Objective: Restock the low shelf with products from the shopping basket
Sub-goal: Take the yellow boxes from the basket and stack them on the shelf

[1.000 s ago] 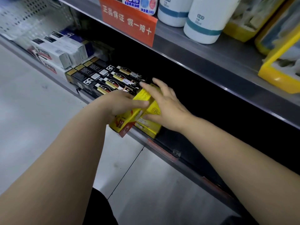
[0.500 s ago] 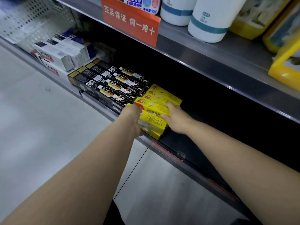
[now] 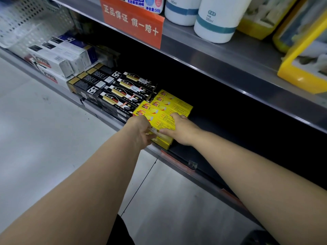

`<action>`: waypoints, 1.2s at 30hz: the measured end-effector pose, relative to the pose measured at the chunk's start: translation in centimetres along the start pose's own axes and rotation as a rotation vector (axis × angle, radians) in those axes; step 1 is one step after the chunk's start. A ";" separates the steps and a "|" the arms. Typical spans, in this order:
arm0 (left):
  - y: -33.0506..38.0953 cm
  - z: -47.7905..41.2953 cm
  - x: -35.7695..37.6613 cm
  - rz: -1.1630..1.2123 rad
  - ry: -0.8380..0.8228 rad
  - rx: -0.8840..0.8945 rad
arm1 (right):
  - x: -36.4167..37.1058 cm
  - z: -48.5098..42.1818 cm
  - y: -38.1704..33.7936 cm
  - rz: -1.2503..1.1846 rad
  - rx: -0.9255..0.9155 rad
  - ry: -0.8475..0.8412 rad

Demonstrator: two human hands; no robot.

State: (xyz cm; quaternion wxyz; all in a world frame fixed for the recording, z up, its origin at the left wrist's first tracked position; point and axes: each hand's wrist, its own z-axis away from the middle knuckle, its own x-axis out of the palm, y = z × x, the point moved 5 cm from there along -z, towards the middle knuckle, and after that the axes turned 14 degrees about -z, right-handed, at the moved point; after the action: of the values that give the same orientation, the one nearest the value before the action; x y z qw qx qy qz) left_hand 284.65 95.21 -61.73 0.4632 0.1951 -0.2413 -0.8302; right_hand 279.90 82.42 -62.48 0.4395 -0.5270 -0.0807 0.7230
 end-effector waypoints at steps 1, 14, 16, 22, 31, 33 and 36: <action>0.1 0.2 0.0 -0.004 -0.004 0.003 | 0.0 0.0 0.0 0.007 0.005 0.005; 1.4 8.9 8.6 -0.439 -0.076 0.770 | -9.3 11.5 0.3 -0.147 -0.035 0.066; 0.7 10.9 11.3 -0.537 -0.183 0.899 | -11.2 16.1 2.1 -0.282 -0.023 0.103; -2.3 18.0 18.0 -0.815 -0.475 1.228 | -14.8 28.8 8.8 -0.554 0.035 0.361; -6.4 25.8 23.7 -1.256 -0.536 1.738 | -11.1 39.9 20.5 -0.565 0.285 0.619; -6.8 26.6 24.2 -1.276 -0.560 1.777 | -9.5 40.7 23.4 -0.396 0.374 0.578; -8.1 27.8 25.1 -1.330 -0.615 1.808 | -7.5 41.6 27.4 -0.065 0.494 0.550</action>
State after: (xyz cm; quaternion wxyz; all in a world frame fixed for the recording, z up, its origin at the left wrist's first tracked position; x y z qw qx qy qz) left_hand 251.57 83.36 -46.44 -0.4501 0.3326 -0.6977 -0.4472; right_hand 230.56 74.99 -55.22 0.5814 -0.5767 0.2003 0.5378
